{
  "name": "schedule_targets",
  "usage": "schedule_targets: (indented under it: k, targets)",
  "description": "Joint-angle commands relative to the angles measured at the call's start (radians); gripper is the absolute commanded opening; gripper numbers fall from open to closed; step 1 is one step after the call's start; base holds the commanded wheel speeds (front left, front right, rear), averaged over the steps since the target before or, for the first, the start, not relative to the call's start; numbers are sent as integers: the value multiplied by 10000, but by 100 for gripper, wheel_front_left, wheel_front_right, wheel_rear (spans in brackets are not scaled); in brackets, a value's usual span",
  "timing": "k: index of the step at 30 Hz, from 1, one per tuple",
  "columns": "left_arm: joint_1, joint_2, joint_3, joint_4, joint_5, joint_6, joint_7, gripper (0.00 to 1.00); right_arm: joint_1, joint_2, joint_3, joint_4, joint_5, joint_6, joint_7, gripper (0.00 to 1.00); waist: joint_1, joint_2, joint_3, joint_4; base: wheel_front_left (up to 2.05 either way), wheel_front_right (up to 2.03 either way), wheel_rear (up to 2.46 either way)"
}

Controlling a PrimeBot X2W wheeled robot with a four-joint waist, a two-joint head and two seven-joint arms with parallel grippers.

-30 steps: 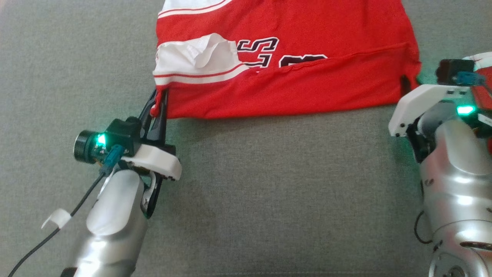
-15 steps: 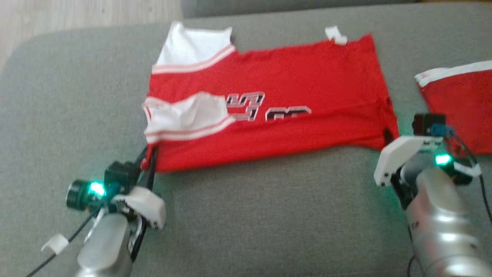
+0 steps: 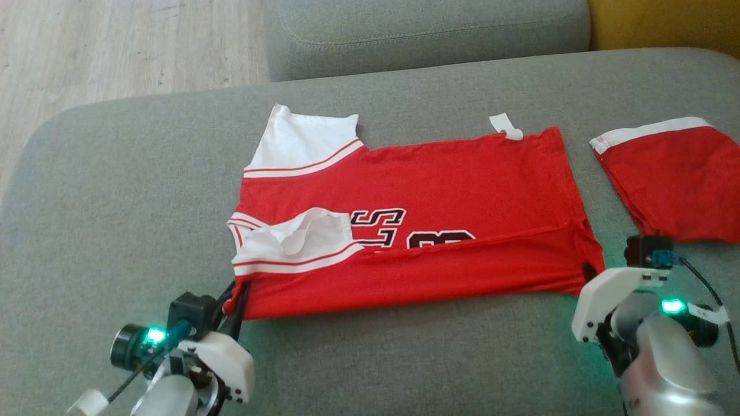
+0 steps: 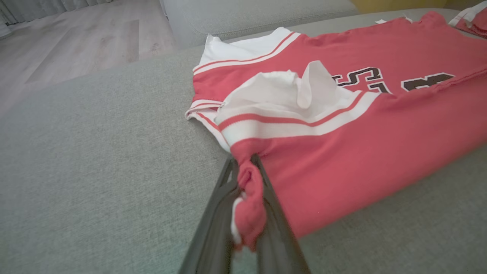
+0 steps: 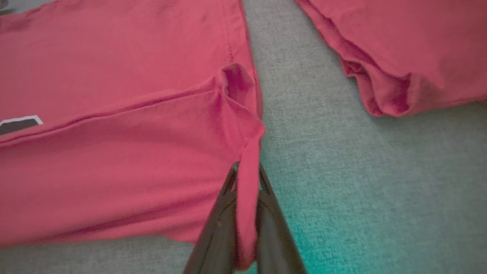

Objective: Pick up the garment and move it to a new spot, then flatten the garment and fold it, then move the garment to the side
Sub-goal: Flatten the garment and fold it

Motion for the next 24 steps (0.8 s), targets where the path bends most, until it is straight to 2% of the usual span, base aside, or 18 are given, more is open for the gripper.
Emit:
schedule_targets:
  k: [1, 5, 6, 7, 8, 12, 17, 18, 20, 21, 24]
  targets:
    - [-186, 408, 300, -468, -66, 127, 86, 0, 94, -64, 266, -597, 146, -9, 171, 0, 2, 0, 4, 17, 0, 0, 0]
    - [-10, 417, 244, -885, -118, 202, 320, 0, 541, -64, 295, -1484, 491, -9, 445, 0, 2, 0, 67, 35, 0, 0, 0]
    - [4, 421, 258, -987, -119, 263, 308, 27, 618, -64, 328, -1754, 580, -9, 383, 47, 2, 0, 93, 41, 0, 0, 0]
    - [4, 430, 274, -1089, -97, 348, 259, 85, 680, -64, 372, -2012, 769, -9, 287, 100, 2, 0, 119, 47, 0, 0, 0]
    - [-2, 422, 297, -1183, -98, 423, 222, 100, 737, -64, 421, -2259, 965, -9, 185, 100, 2, 0, 145, 51, 0, 0, 0]
    - [-87, 350, 539, -1663, -215, 712, -251, 100, 918, -64, 644, -3310, 1603, -9, -589, 100, 2, 0, 280, 33, 0, 0, 0]
    - [-331, -33, 1382, -2537, -896, 964, -1607, 100, 1111, -64, 1606, -4521, 2717, -9, -2480, 100, 2, 0, 581, -45, 0, 0, 0]
    - [-416, -80, 1588, -2744, -1037, 931, -1755, 100, 1161, -64, 1788, -4626, 3199, -9, -2880, 100, 2, 0, 670, -75, 0, 0, 0]
    - [-626, -60, 1825, -3176, -1091, 738, -1892, 100, 1251, -64, 2072, -4713, 3278, -9, -3560, 100, 2, 0, 887, -126, 0, 0, 0]
    - [-626, -60, 1825, -3176, -1091, 738, -1892, 100, 1251, -64, 2072, -4713, 3278, -9, -3560, 100, 2, 0, 887, -126, 0, 0, 0]
    - [-1055, 44, 2129, -3847, -994, 343, -1931, 100, 1235, -64, 2483, -4804, 3669, -9, -4101, 100, 2, 0, 1285, -248, 0, 0, 0]
